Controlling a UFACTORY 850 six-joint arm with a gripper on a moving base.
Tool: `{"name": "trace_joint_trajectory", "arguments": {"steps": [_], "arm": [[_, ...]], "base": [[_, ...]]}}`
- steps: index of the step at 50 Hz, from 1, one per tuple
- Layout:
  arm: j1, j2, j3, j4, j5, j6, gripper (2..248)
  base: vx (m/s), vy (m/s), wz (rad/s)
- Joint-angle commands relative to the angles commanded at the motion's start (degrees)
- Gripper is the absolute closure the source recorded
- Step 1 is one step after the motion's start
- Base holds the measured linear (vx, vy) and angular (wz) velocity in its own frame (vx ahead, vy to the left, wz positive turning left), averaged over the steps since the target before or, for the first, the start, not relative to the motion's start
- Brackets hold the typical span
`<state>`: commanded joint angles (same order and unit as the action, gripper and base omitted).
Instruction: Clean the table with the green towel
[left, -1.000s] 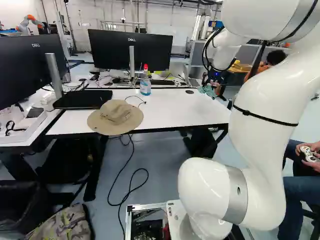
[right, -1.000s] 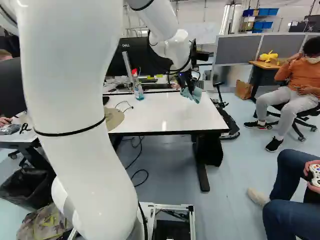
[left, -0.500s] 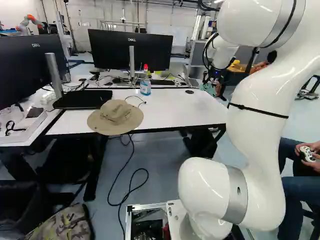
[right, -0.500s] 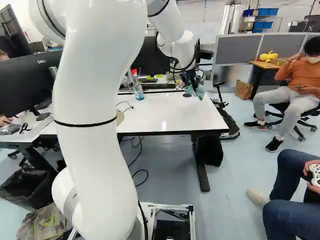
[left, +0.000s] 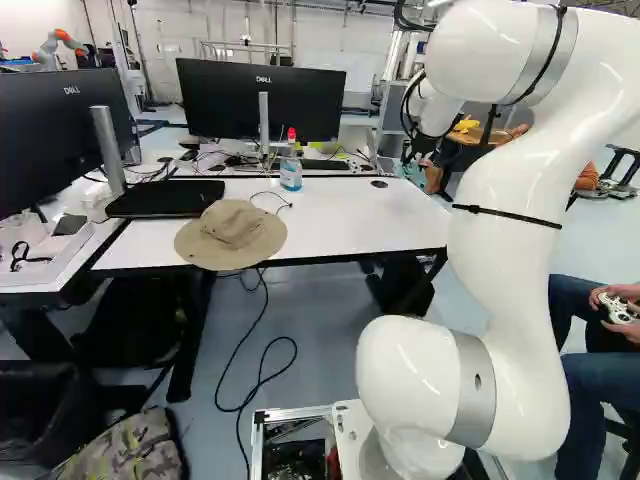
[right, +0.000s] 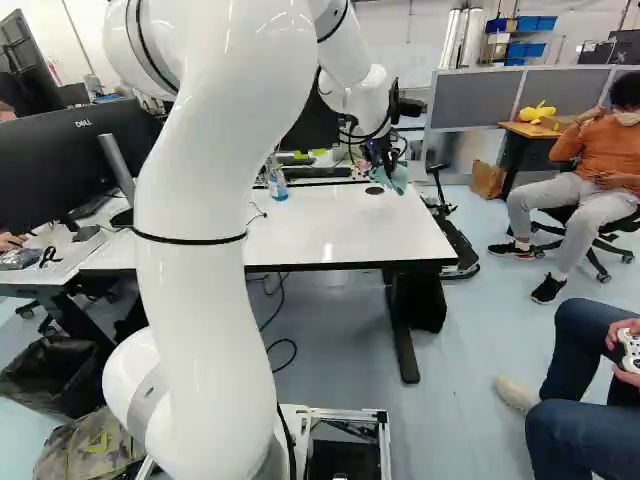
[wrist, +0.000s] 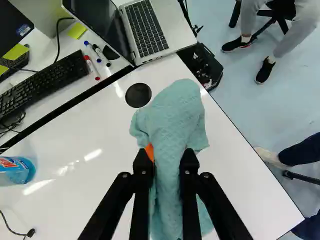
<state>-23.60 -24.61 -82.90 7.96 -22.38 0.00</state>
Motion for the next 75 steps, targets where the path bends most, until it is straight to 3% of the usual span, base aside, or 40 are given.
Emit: {"name": "trace_joint_trajectory", "arguments": {"steps": [5,6,10,11,16,17,21,22,26,27,52,75], "arm": [[0.0,0.0,0.0,0.0,0.0,0.0,179],[0.0,0.0,0.0,0.0,0.0,0.0,147],[0.0,0.0,0.0,0.0,0.0,0.0,147],[0.0,0.0,0.0,0.0,0.0,0.0,112],[0.0,0.0,0.0,0.0,0.0,0.0,112],[0.0,0.0,0.0,0.0,0.0,0.0,76],[0.0,0.0,0.0,0.0,0.0,0.0,76],[0.0,0.0,0.0,0.0,0.0,0.0,40],[0.0,0.0,0.0,0.0,0.0,0.0,40],[0.0,0.0,0.0,0.0,0.0,0.0,6],[0.21,0.36,0.68,-0.07,0.63,0.0,3],[1.39,2.38,4.57,-0.47,4.25,0.0,3]], "base": [[0.0,0.0,0.0],[0.0,0.0,0.0],[0.0,0.0,0.0],[0.0,0.0,0.0],[0.0,0.0,0.0],[0.0,0.0,0.0],[0.0,0.0,0.0],[0.0,0.0,0.0],[0.0,0.0,0.0],[0.0,0.0,0.0],[0.0,0.0,0.0],[0.0,0.0,0.0]]}}
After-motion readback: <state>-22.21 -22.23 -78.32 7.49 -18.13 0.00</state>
